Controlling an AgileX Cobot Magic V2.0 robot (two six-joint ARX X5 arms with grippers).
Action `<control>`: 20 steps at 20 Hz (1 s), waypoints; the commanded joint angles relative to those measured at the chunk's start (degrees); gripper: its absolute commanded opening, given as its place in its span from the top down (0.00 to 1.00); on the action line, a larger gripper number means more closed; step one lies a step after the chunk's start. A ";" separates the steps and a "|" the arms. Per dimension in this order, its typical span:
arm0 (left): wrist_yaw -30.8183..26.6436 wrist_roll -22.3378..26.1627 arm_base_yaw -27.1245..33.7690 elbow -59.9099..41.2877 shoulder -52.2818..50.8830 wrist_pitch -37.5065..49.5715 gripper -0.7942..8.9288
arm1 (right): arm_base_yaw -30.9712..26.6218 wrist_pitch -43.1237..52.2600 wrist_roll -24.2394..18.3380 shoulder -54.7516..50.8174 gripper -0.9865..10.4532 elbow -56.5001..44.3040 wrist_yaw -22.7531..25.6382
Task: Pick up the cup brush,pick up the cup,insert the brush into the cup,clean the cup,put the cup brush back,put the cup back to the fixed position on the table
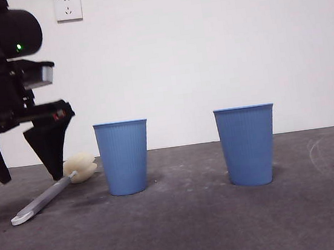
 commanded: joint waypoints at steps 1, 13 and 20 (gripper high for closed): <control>-0.81 -2.99 -0.11 0.04 2.16 1.11 0.24 | 0.00 0.26 0.24 0.07 0.47 0.17 -0.11; -2.58 -7.74 -1.92 0.04 8.46 2.93 0.24 | 0.00 0.28 0.24 0.04 0.47 0.17 -0.11; -2.56 -8.13 -2.73 0.04 8.83 3.54 0.77 | 0.02 0.17 0.24 0.04 0.47 0.17 -0.09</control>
